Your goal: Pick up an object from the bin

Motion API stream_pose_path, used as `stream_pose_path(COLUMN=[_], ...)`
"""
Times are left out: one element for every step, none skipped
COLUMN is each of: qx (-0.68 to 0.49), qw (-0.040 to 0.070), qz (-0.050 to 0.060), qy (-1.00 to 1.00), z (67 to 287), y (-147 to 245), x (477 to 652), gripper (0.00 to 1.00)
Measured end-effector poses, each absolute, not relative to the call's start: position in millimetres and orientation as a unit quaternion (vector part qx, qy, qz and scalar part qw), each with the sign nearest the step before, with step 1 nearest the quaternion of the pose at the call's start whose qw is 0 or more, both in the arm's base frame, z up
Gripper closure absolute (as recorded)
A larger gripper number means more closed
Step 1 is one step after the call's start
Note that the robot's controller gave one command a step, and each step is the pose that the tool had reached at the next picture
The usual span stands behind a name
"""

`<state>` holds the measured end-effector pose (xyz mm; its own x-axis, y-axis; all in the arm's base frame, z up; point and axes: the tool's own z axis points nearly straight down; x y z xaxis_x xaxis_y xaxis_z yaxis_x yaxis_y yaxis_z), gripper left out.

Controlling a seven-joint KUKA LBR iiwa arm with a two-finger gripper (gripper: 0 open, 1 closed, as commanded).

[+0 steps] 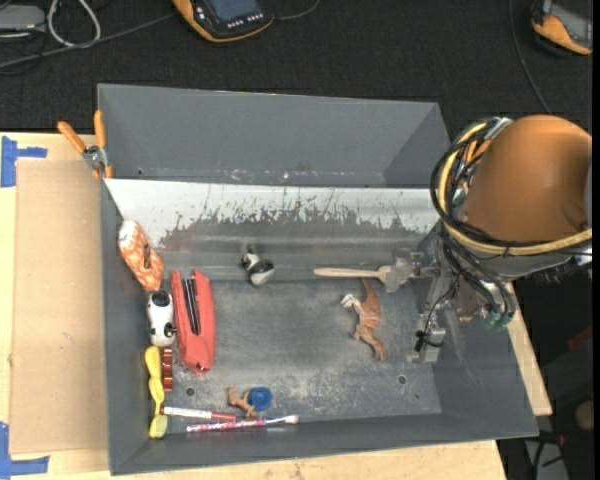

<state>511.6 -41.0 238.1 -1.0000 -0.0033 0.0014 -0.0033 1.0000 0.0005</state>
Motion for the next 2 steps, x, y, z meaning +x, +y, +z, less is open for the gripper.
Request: stream_pose_path(qx=[0.002,0.001], qw=[0.001,0.001], qz=[0.000,0.000], qy=[-1.000,-1.000], z=[238,240], y=[-41,-25], x=[511.6,501.5], gripper=[0.00,0.00])
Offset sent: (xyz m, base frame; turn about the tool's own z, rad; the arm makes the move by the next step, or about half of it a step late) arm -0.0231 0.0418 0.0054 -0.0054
